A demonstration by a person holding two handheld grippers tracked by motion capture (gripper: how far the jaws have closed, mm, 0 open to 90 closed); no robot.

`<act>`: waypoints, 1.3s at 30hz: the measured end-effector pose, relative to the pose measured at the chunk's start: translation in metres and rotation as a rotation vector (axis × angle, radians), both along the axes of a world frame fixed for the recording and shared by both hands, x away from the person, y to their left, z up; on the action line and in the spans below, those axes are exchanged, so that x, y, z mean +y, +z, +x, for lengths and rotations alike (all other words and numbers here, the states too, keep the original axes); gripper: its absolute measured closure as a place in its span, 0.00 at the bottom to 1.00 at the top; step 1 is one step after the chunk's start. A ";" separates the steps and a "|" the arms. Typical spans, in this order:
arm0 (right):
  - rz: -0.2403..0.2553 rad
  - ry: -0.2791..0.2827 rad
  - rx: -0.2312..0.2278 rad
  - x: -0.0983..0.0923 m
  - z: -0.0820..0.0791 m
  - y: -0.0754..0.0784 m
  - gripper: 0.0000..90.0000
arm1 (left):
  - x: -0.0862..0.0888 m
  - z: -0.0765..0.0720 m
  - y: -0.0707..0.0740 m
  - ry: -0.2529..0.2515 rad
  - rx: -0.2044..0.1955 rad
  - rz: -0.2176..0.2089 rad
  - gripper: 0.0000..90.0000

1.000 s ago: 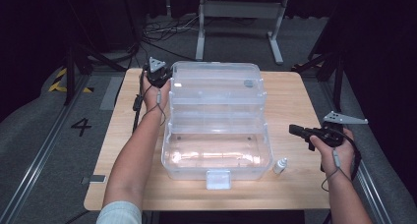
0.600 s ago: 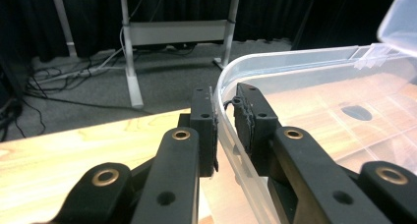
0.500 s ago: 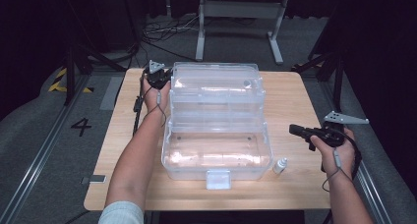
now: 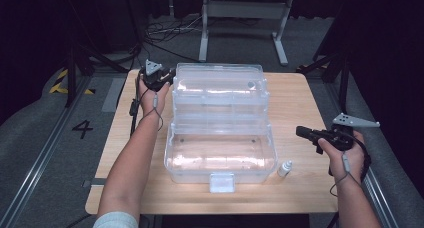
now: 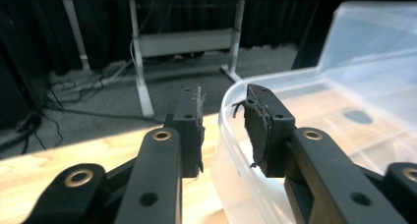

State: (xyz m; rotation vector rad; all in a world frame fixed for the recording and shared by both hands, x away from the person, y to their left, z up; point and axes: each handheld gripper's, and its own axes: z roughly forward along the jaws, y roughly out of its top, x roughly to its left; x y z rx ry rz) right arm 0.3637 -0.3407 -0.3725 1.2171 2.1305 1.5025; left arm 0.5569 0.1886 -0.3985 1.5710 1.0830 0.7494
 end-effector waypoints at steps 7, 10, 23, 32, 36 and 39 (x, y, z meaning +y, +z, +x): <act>-0.032 0.002 0.011 -0.001 -0.003 0.002 0.97 | 0.003 -0.020 0.016 -0.027 -0.030 -0.004 0.73; -0.049 -0.003 0.011 -0.005 -0.002 0.005 0.96 | 0.003 -0.042 0.029 -0.079 -0.051 0.000 0.72; -0.074 0.013 0.021 -0.008 0.000 0.009 0.94 | 0.017 -0.109 0.045 -0.151 -0.039 0.010 0.69; -0.088 0.032 0.032 -0.008 0.002 0.009 0.93 | 0.028 -0.143 0.046 -0.138 0.011 0.007 0.66; -0.086 0.037 0.031 -0.008 0.002 0.010 0.93 | 0.034 -0.151 0.048 -0.125 0.006 -0.002 0.66; -0.095 0.046 0.038 -0.007 0.003 0.010 0.92 | 0.038 -0.154 0.048 -0.118 0.014 -0.007 0.66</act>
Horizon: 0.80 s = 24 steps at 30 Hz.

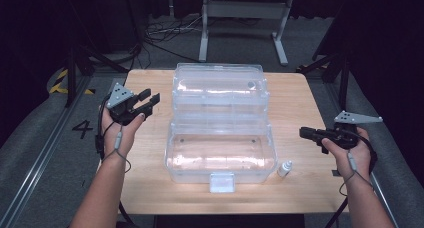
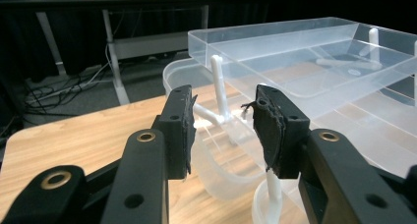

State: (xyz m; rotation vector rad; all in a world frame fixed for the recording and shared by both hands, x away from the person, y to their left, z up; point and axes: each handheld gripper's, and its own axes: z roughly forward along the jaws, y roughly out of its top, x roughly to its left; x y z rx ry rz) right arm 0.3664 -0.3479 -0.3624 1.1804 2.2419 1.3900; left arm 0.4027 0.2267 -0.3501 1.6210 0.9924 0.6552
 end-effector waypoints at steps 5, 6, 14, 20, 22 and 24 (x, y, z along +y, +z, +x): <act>-0.020 0.020 0.016 0.002 -0.001 0.003 0.92 | 0.005 -0.003 0.000 0.009 0.009 0.000 0.66; -0.023 0.024 0.019 0.002 -0.002 0.004 0.92 | 0.006 -0.003 0.000 0.008 0.011 -0.004 0.66; -0.083 0.071 0.044 0.008 -0.003 0.013 0.91 | 0.006 -0.006 0.003 -0.004 0.016 0.010 0.65; -0.172 0.130 0.082 0.015 -0.001 0.024 0.89 | 0.007 -0.008 0.002 -0.007 0.035 0.019 0.64; -0.204 0.150 0.099 0.018 0.000 0.026 0.89 | 0.007 -0.010 0.002 -0.006 0.038 0.025 0.63; -0.230 0.165 0.109 0.021 0.001 0.027 0.88 | 0.008 -0.011 0.002 -0.006 0.043 0.024 0.63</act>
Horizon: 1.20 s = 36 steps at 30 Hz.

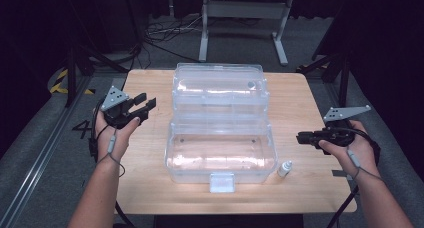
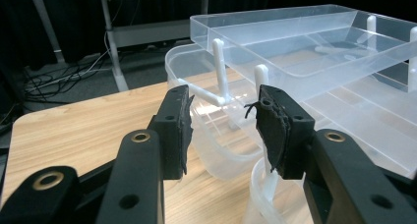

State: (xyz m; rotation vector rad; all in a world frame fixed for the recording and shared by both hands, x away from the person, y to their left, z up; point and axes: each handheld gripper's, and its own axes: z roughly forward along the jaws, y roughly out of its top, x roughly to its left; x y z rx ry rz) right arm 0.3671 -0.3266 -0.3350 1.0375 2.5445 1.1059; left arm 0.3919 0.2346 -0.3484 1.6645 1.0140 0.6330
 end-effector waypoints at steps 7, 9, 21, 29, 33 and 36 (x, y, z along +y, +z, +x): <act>-0.120 0.087 0.060 0.014 0.005 0.004 0.87 | 0.003 -0.003 -0.001 0.003 0.013 -0.002 0.63; -0.156 0.114 0.073 0.019 0.007 0.004 0.87 | 0.004 -0.003 -0.001 0.001 0.021 -0.001 0.63; -0.316 0.202 0.175 0.041 0.014 0.000 0.85 | 0.005 -0.003 -0.003 -0.003 0.037 -0.002 0.63; -0.394 0.254 0.217 0.049 0.016 -0.002 0.81 | 0.005 -0.003 -0.003 -0.010 0.043 0.002 0.62; -0.436 0.281 0.230 0.052 0.017 -0.007 0.78 | 0.005 -0.002 -0.003 -0.009 0.048 0.002 0.61; -0.460 0.288 0.245 0.055 0.017 -0.011 0.77 | 0.005 -0.002 -0.003 -0.010 0.049 0.002 0.61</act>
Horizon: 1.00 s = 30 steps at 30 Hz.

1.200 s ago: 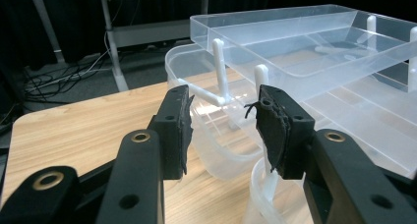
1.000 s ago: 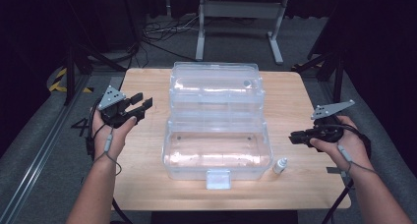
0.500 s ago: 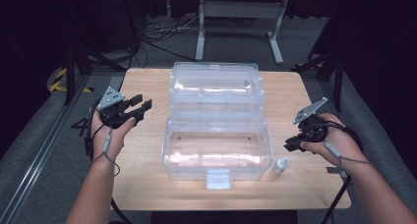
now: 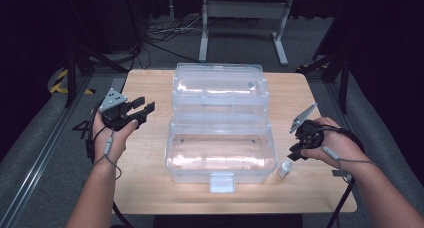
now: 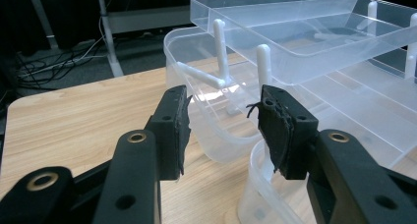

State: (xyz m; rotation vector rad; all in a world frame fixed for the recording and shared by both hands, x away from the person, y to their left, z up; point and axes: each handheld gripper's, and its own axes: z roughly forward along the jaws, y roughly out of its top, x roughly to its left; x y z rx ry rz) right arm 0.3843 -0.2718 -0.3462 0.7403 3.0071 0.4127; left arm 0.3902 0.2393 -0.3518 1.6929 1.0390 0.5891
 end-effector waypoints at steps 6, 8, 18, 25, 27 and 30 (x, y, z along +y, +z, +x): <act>-0.014 0.015 0.013 0.003 0.000 -0.007 0.74 | 0.000 0.001 0.000 -0.002 0.003 0.001 0.61; -0.037 0.016 0.017 0.003 0.001 -0.011 0.72 | -0.001 0.001 0.000 -0.003 0.003 0.000 0.61; -0.088 0.029 0.042 0.007 0.002 -0.030 0.71 | 0.000 0.000 0.000 -0.006 0.005 -0.002 0.60; -0.115 0.038 0.056 0.011 0.003 -0.044 0.71 | 0.002 0.001 0.000 -0.001 0.005 -0.001 0.60; -0.125 0.044 0.057 0.012 0.003 -0.047 0.72 | 0.002 0.001 0.000 -0.001 0.006 0.000 0.60; -0.133 0.050 0.061 0.013 0.004 -0.048 0.73 | 0.002 0.001 0.000 -0.003 0.007 -0.003 0.60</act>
